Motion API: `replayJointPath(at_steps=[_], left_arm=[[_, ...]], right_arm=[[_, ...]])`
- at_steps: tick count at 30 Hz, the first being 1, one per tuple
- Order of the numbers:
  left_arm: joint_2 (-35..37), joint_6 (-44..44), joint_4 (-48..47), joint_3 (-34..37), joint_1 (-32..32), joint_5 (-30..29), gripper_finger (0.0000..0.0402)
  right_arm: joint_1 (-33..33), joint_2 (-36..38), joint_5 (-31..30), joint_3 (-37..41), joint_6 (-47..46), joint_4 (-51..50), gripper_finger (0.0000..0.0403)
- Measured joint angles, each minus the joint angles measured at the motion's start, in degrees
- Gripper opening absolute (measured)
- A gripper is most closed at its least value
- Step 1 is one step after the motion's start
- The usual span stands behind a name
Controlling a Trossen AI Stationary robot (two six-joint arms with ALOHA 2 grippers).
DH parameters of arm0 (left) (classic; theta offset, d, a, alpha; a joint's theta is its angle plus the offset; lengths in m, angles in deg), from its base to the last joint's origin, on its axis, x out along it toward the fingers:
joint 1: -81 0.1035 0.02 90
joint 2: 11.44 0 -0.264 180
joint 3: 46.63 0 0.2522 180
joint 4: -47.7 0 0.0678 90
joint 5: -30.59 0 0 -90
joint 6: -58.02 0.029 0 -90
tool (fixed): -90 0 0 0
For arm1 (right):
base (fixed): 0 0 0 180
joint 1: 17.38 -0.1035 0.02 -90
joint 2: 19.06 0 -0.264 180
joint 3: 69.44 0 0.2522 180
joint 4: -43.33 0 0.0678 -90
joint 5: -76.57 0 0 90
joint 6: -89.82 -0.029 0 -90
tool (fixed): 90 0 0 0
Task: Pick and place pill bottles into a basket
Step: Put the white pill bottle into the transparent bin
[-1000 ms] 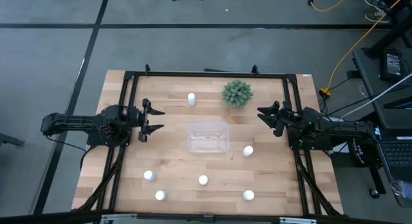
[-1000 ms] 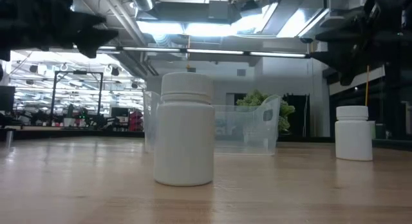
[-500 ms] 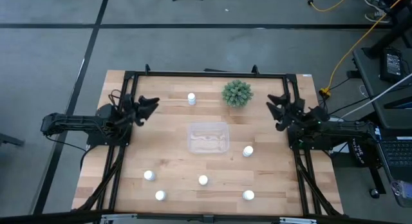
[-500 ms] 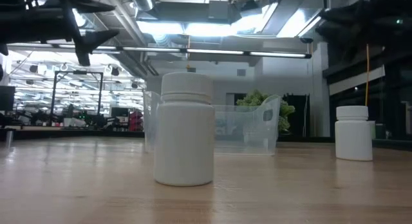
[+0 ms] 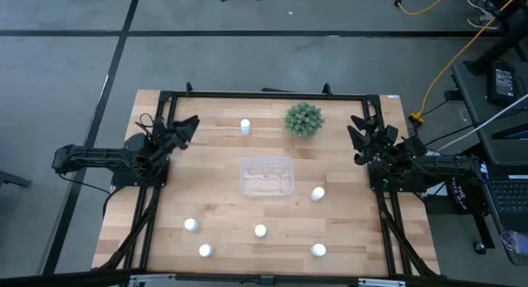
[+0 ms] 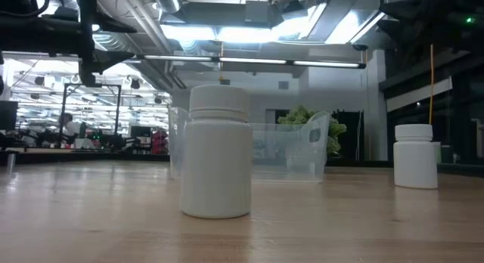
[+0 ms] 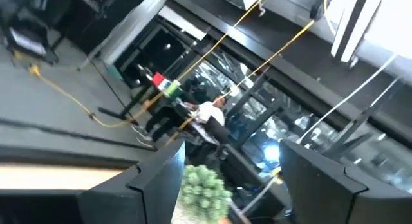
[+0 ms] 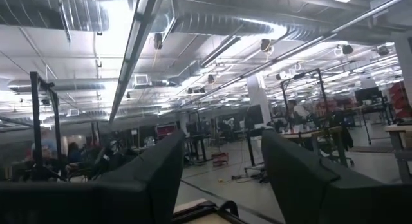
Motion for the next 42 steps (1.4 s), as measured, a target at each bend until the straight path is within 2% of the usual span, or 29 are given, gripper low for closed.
replayJointPath(at_steps=[3,9,12,15,18,21,27,31,34,42], left_arm=[[0.0,4.8,2.5,0.0,0.0,1.6,0.0245],[0.0,11.7,14.1,-1.9,0.6,10.2,0.0251],[-0.4,16.9,15.9,-6.7,1.5,14.5,0.0251],[-2.9,21.5,13.5,-14.2,2.4,20.0,0.0252],[-9.0,24.7,2.8,-25.1,3.3,25.1,0.0252],[-18.9,28.3,-12.0,-38.1,4.1,28.7,0.0252],[-40.7,34.4,-39.9,-62.4,6.8,27.7,0.0252],[-52.7,35.8,-53.4,-74.5,10.0,27.4,0.0252],[-60.3,38.1,-61.3,-79.5,13.0,27.4,0.0261],[-71.2,36.0,-64.9,-80.8,19.0,28.9,0.0319]], right_arm=[[0.0,0.0,-1.4,0.0,-0.2,1.4,0.0210],[0.0,0.0,-1.7,-1.8,2.1,2.8,0.0210],[0.0,0.0,-1.7,-3.3,3.0,2.6,0.0210],[0.0,0.0,-1.6,-4.7,3.0,2.5,0.0210],[0.0,0.0,-1.6,-5.4,1.6,1.5,0.0210],[0.0,0.0,-1.5,-5.5,-0.9,1.5,0.0210],[0.0,0.0,-1.1,-5.5,-3.4,1.0,0.0210],[0.0,0.0,1.4,-5.5,-3.4,1.1,0.0210],[0.0,0.0,3.4,-5.5,-5.2,1.1,0.0210],[0.0,0.0,10.3,-5.5,-8.0,1.1,0.0210]])
